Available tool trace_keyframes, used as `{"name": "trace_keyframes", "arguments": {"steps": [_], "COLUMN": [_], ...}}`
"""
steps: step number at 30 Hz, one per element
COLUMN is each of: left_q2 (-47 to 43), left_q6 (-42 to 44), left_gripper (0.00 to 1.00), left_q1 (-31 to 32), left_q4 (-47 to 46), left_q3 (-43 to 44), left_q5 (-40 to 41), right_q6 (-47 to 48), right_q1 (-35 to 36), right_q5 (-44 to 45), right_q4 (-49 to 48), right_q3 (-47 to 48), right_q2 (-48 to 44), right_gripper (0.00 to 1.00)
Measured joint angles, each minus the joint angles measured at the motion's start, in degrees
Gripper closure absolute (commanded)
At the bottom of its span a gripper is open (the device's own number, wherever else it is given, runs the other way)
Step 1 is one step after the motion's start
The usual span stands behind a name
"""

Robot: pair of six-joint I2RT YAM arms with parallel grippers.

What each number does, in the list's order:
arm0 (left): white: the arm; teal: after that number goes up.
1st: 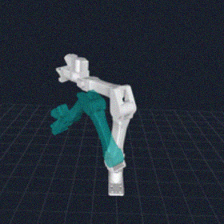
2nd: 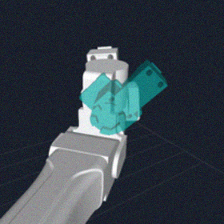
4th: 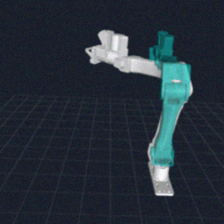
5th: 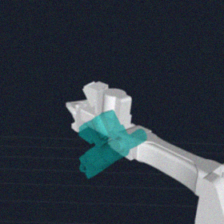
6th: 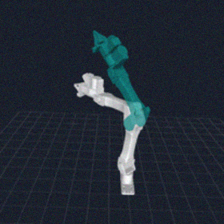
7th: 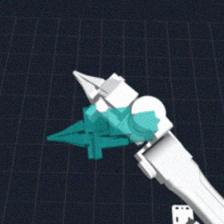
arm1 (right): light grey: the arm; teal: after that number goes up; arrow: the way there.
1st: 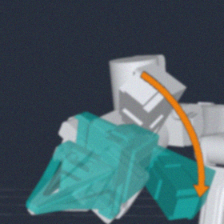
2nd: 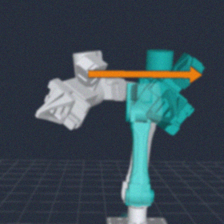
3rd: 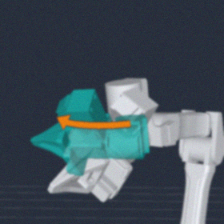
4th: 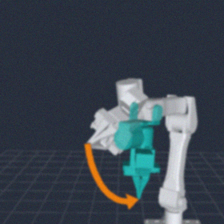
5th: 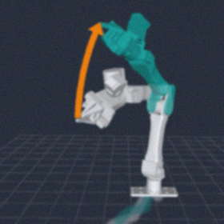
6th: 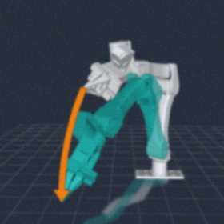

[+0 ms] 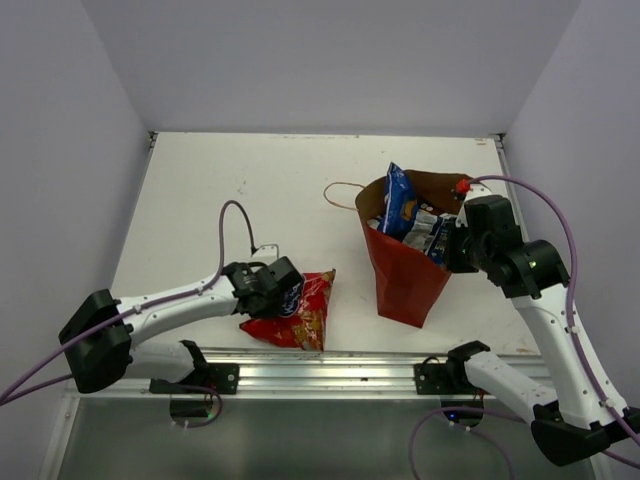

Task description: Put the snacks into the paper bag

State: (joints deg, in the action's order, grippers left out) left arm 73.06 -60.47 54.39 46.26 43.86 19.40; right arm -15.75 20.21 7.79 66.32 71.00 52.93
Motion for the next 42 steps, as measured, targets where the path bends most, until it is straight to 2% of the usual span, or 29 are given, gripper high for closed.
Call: {"name": "trace_keyframes", "arguments": {"steps": [3, 6, 8, 13, 15, 17, 21, 24, 31, 37, 42], "left_q2": [0.1, 1.0, 3.1, 14.3, 18.5, 21.3, 25.4, 30.2, 37.5, 36.9, 36.8], "left_q6": [0.1, 1.6, 3.6, 14.0, 17.8, 21.7, 25.8, 26.7, 28.8, 34.2, 37.7], "left_gripper": [1.0, 1.0, 1.0, 1.0, 1.0, 1.0, 1.0, 1.0, 1.0, 1.0, 1.0], "left_q1": [0.0, 0.0, 0.0, 0.0, -0.2, -0.3, -0.3, 0.0, 1.6, 5.8, 8.3], "left_q4": [2.6, 8.6, 11.2, 12.9, 9.1, 3.5, -7.8, -11.1, -11.7, -10.9, -6.1], "left_q3": [2.3, 11.7, 23.8, 62.8, 74.1, 80.8, 84.5, 84.8, 78.9, 77.2, 77.2], "left_q5": [0.8, 2.5, 4.2, 8.4, 8.7, 7.4, 1.5, -4.3, -12.0, -15.3, -19.2], "right_q6": [0.0, 0.2, 0.2, 0.2, 0.2, 0.2, 0.2, 0.2, 0.2, 0.2, 0.1], "right_q1": [0.0, 0.0, 0.0, 0.0, 0.0, 0.0, 0.0, 0.0, 0.0, 0.0, 0.0], "right_q5": [0.0, 0.0, 0.1, 0.1, 0.1, 0.1, 0.1, 0.2, 0.7, 1.5, 1.6], "right_q4": [0.0, 0.0, 0.0, 0.0, 0.1, 0.1, 0.1, 0.2, 0.4, 0.7, 1.5], "right_q3": [0.0, 0.0, 0.0, 0.0, 0.0, 0.0, 0.0, 0.0, 0.0, 0.0, 0.0], "right_q2": [0.0, 0.0, 0.0, 0.0, -0.1, -0.1, -0.1, -0.2, -0.7, -0.7, -0.7], "right_gripper": [1.0, 1.0, 1.0, 1.0, 1.0, 1.0, 1.0, 1.0, 1.0, 1.0, 1.0]}}
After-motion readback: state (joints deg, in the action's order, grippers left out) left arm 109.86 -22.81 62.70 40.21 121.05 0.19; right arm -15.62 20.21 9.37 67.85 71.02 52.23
